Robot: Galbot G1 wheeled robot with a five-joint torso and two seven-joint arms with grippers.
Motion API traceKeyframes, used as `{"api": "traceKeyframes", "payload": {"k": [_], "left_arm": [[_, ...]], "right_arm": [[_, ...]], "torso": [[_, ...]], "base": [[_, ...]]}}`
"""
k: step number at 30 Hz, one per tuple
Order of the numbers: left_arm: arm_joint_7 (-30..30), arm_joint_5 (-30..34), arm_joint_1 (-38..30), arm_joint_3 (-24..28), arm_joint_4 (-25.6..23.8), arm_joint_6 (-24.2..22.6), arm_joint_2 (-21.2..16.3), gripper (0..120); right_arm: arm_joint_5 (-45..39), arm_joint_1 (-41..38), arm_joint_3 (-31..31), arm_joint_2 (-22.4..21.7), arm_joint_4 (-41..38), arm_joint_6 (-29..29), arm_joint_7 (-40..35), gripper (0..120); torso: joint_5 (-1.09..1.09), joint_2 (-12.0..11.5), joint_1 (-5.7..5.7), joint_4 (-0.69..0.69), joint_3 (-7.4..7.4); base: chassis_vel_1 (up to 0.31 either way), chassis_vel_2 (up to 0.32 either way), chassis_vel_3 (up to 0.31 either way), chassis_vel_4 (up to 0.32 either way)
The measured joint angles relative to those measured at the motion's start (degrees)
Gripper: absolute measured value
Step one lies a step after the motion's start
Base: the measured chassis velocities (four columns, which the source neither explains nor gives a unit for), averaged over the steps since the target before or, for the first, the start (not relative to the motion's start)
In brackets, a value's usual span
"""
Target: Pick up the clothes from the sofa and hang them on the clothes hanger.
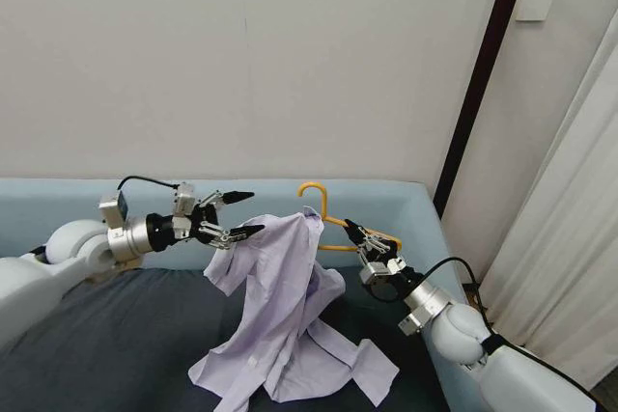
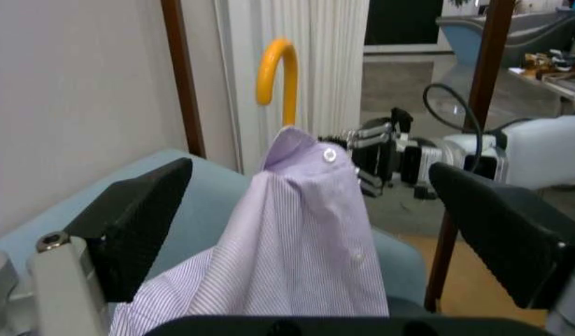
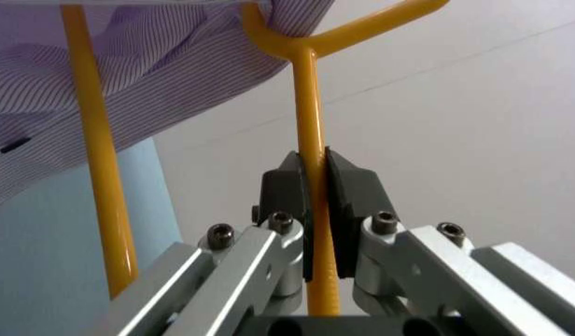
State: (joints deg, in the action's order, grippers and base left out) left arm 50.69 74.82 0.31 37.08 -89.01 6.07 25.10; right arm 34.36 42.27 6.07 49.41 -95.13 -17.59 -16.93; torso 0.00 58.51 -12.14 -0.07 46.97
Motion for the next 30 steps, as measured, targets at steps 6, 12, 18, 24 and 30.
{"api": "traceKeyframes", "payload": {"k": [6, 12, 18, 24, 30], "left_arm": [[-0.8, -0.9, -6.7, 10.1, 3.8, -0.5, 3.6, 100], [-1.2, -1.0, -9.9, 13.6, 7.5, -0.7, 8.2, 100], [-0.2, -2.0, -10.3, 14.9, 9.0, -0.8, 9.5, 85], [0.4, -2.5, -9.5, 14.8, 10.0, -0.5, 9.2, 67], [0.4, -2.7, -7.5, 14.2, 10.0, -0.2, 7.9, 43]], "right_arm": [[0.4, 0.4, -0.1, -0.6, -0.5, -0.5, 0.0, 4], [0.3, 0.4, -0.6, -0.5, -1.0, -0.4, -0.2, 4], [1.0, -0.2, -0.7, -1.0, -0.4, -1.7, -1.2, 4], [2.7, 0.0, -0.7, -0.8, -0.6, -2.2, -1.4, 4], [4.1, 0.0, 0.1, -0.4, -0.2, -3.1, -1.4, 4]], "torso": [[-0.01, 0.0, 0.00, 0.02, 0.00], [0.00, 0.0, 0.00, -0.02, 0.00], [-0.01, 0.0, 0.00, 0.01, 0.00], [-0.01, 0.0, 0.00, 0.01, 0.00], [-0.02, 0.0, 0.01, 0.02, 0.00]], "base": [[0.000, 0.000, 0.000, 0.000], [0.000, 0.000, 0.000, 0.000], [0.000, 0.000, 0.000, 0.000], [0.000, 0.000, 0.000, 0.000], [0.000, 0.000, 0.000, 0.000]]}}
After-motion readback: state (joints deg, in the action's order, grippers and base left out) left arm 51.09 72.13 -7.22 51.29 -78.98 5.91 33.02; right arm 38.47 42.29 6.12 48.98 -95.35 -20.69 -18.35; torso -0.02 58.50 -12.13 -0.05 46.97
